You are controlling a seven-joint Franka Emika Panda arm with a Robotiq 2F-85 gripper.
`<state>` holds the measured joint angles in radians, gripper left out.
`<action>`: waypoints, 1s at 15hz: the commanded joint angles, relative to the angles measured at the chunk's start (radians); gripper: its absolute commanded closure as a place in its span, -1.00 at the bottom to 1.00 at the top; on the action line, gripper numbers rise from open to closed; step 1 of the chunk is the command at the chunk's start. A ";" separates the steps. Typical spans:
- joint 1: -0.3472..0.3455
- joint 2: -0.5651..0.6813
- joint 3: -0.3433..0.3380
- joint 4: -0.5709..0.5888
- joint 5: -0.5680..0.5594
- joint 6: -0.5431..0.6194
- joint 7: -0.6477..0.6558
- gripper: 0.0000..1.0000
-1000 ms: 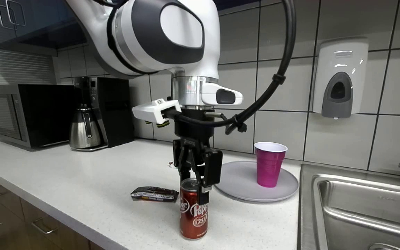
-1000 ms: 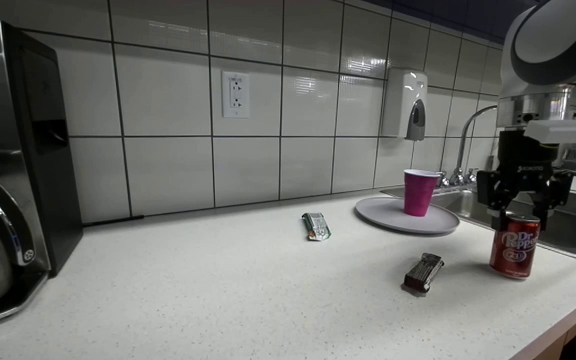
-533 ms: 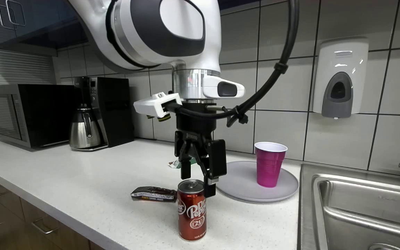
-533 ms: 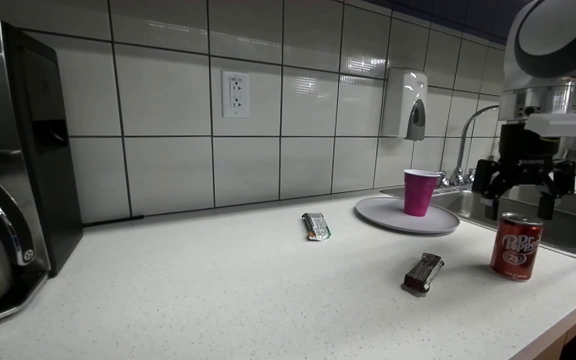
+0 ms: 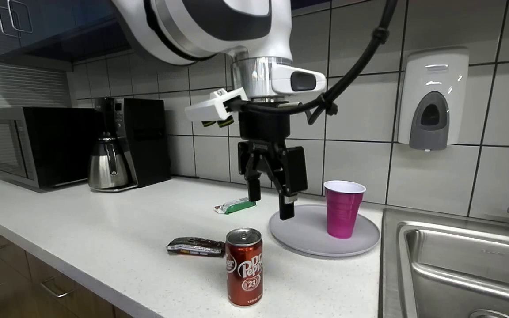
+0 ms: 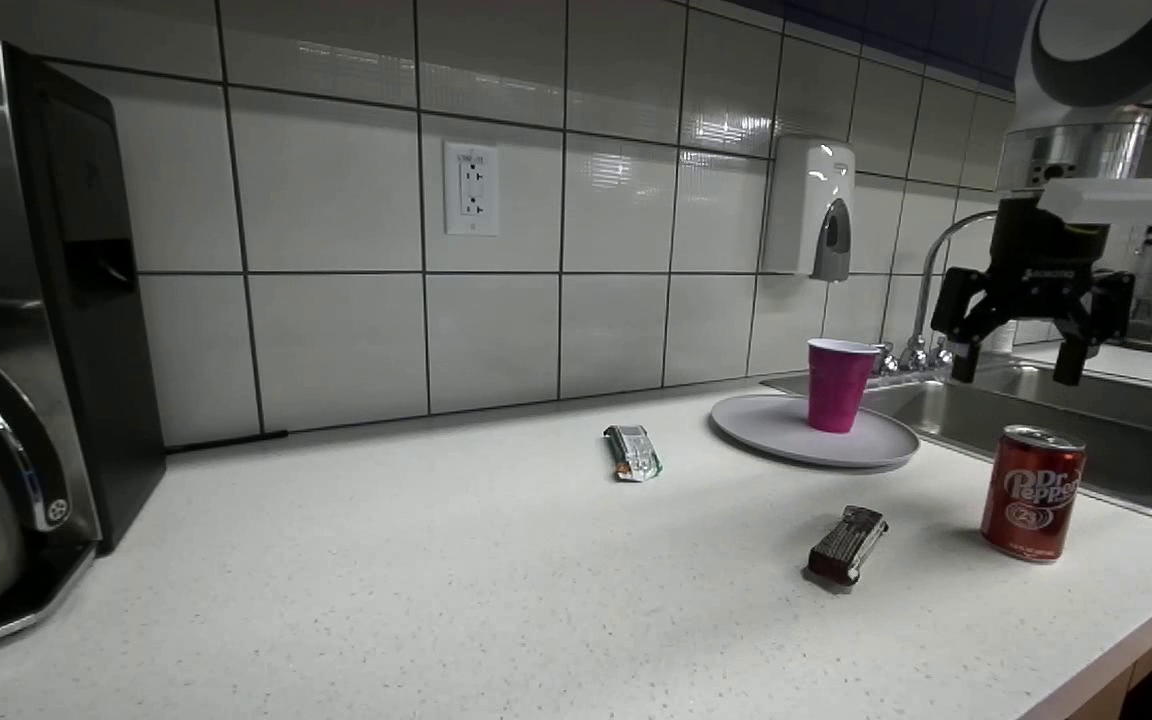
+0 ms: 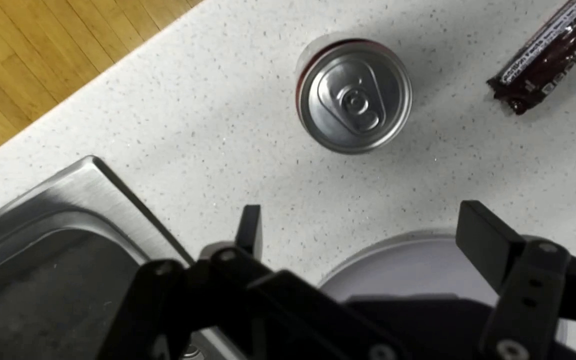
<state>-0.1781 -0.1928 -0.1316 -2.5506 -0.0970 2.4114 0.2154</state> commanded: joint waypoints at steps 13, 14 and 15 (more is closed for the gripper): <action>-0.005 0.230 -0.020 0.354 -0.001 -0.004 0.030 -1.00; -0.003 0.259 -0.021 0.385 0.000 -0.003 0.037 -1.00; -0.002 0.284 -0.024 0.411 -0.001 -0.002 0.048 -1.00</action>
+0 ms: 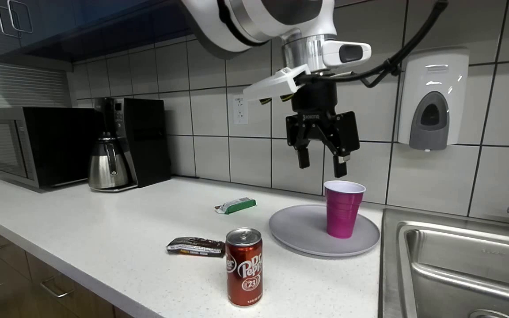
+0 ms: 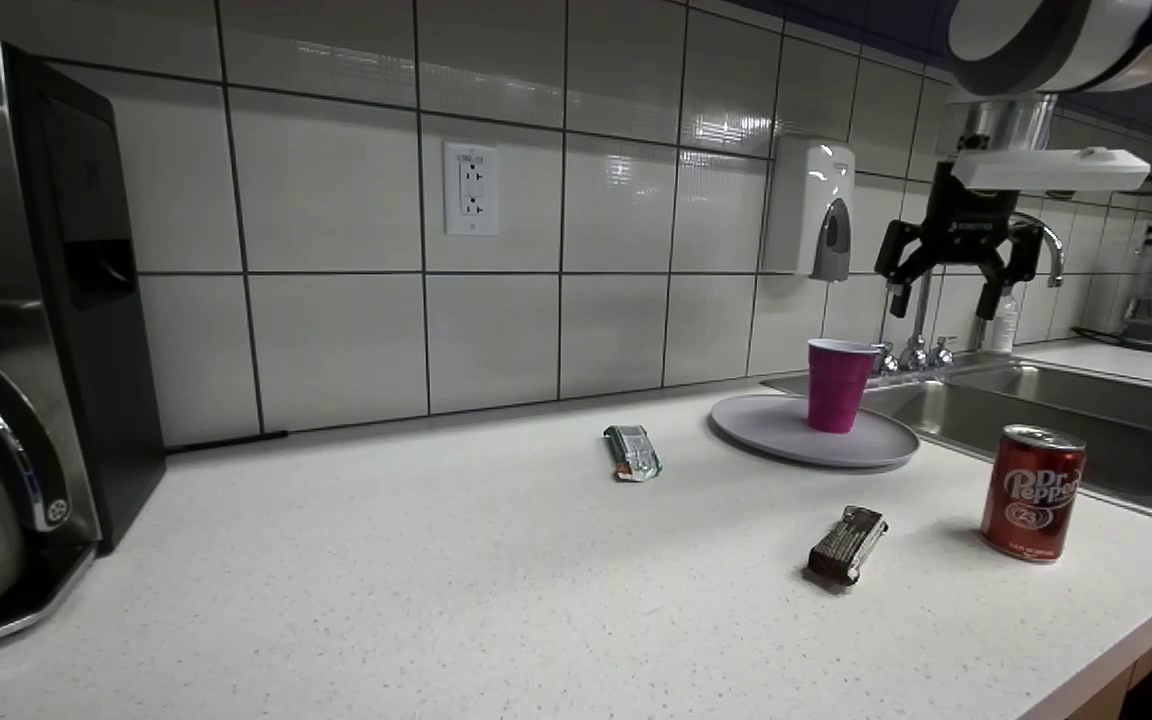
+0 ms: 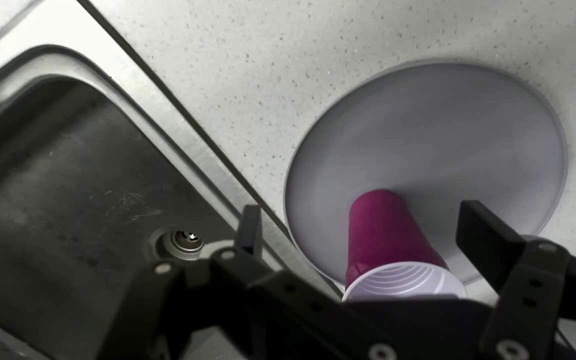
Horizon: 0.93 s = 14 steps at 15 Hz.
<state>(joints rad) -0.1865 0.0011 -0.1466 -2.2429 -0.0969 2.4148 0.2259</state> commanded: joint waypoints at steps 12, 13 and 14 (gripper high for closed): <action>0.024 0.373 -0.051 0.398 0.013 -0.030 0.121 -1.00; 0.025 0.391 -0.055 0.415 0.012 -0.031 0.125 -1.00; 0.026 0.409 -0.058 0.431 0.014 -0.028 0.128 -1.00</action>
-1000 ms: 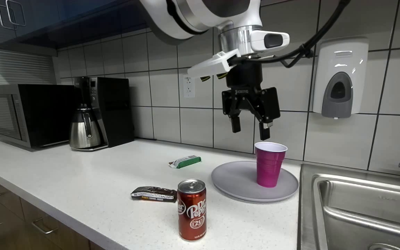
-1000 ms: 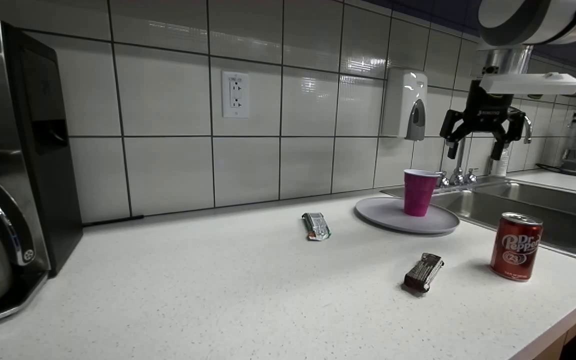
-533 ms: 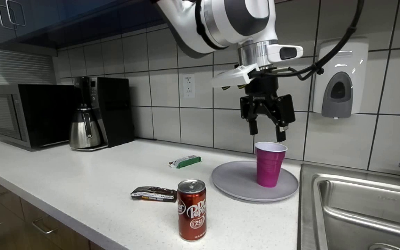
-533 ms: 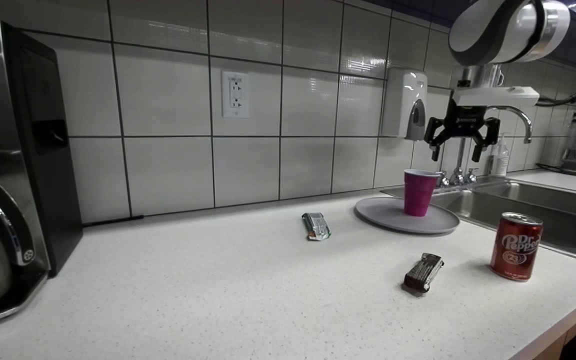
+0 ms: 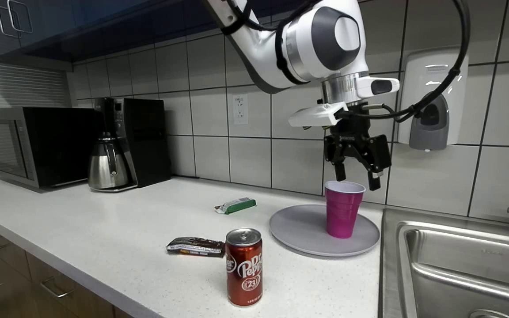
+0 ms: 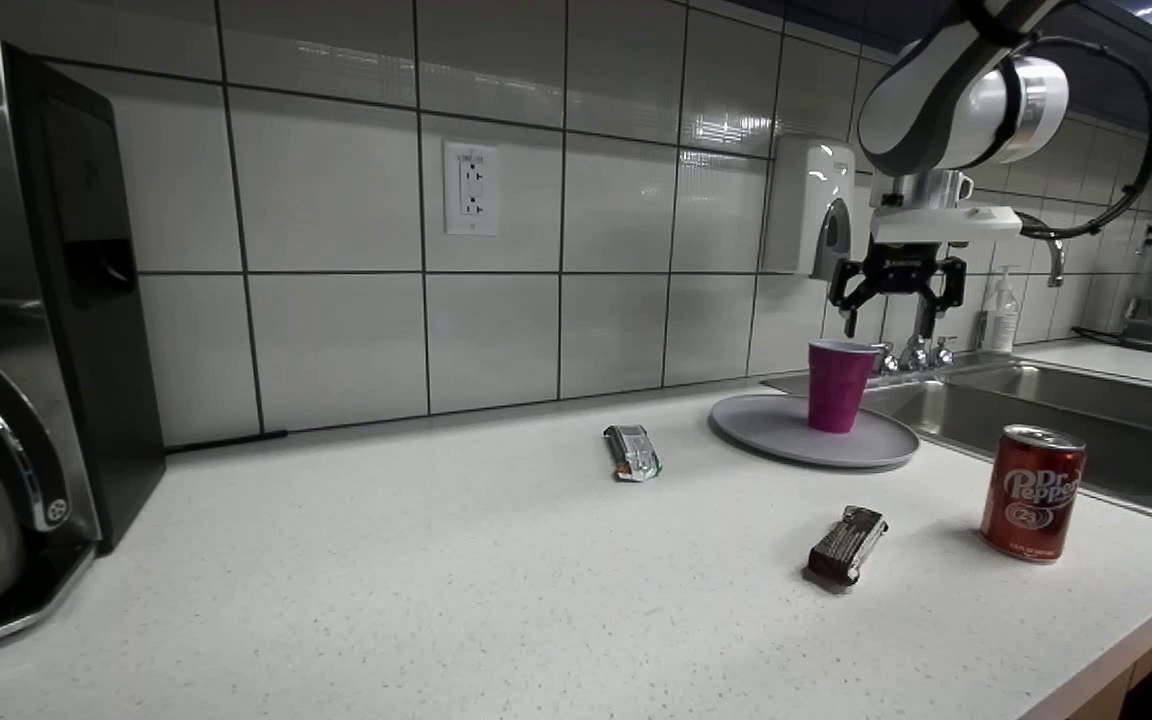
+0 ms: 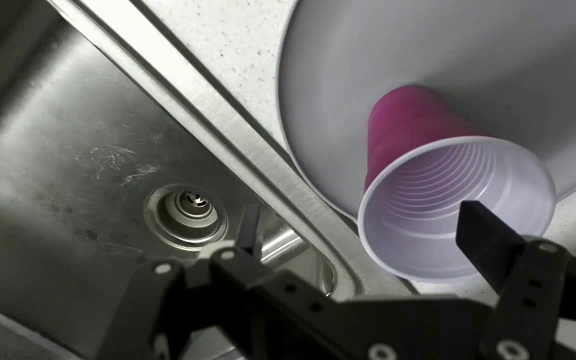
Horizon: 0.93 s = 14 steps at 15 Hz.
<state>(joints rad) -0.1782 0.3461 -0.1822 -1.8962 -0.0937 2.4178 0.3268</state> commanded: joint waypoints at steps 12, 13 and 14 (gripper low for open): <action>0.025 0.171 -0.032 0.179 0.034 -0.045 0.039 -1.00; 0.025 0.174 -0.033 0.180 0.034 -0.045 0.039 -1.00; 0.025 0.177 -0.033 0.182 0.034 -0.047 0.038 -1.00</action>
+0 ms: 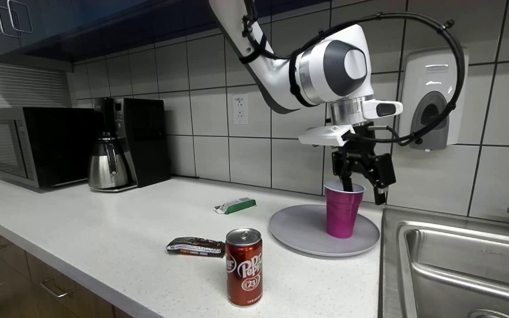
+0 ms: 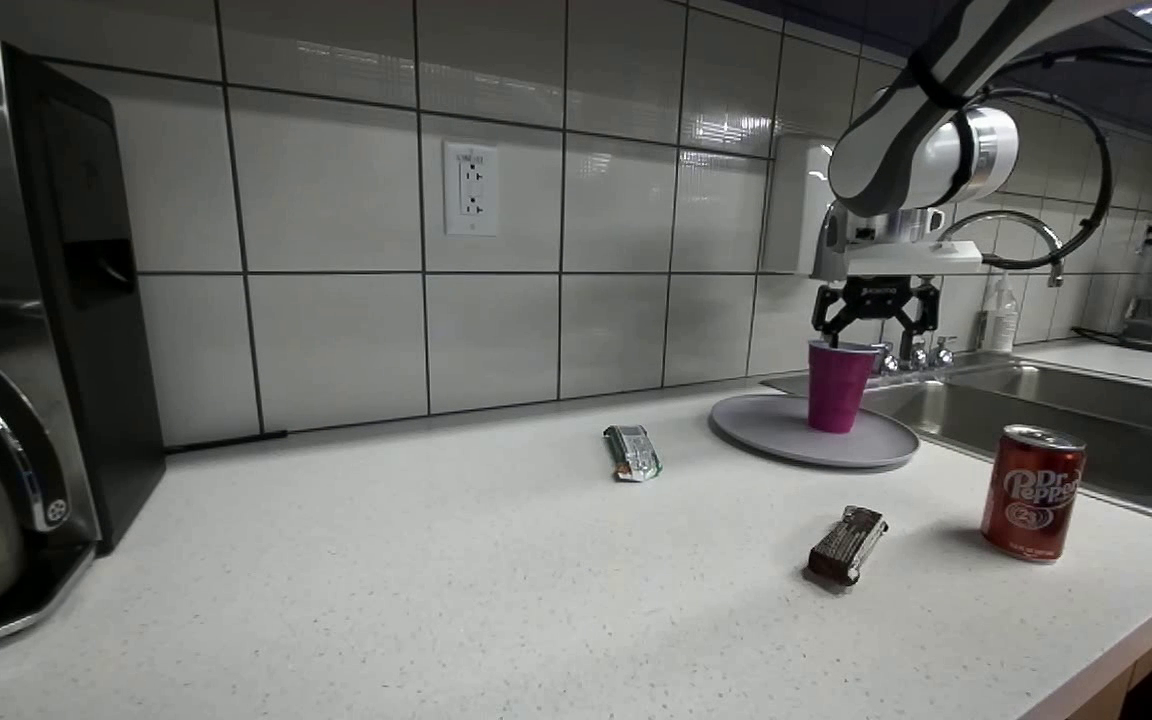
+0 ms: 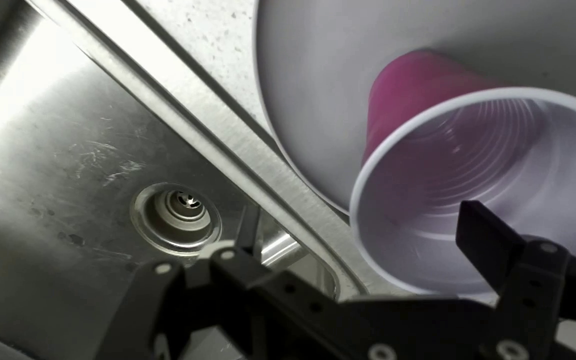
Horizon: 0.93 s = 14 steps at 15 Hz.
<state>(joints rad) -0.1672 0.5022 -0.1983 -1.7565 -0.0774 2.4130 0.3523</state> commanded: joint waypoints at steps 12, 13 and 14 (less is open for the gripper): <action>0.018 0.005 -0.020 0.032 0.012 -0.037 0.007 1.00; 0.019 0.001 -0.021 0.028 0.011 -0.036 0.006 1.00; 0.021 -0.003 -0.022 0.026 0.011 -0.034 0.006 1.00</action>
<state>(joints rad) -0.1620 0.5107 -0.2049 -1.7396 -0.0770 2.4118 0.3523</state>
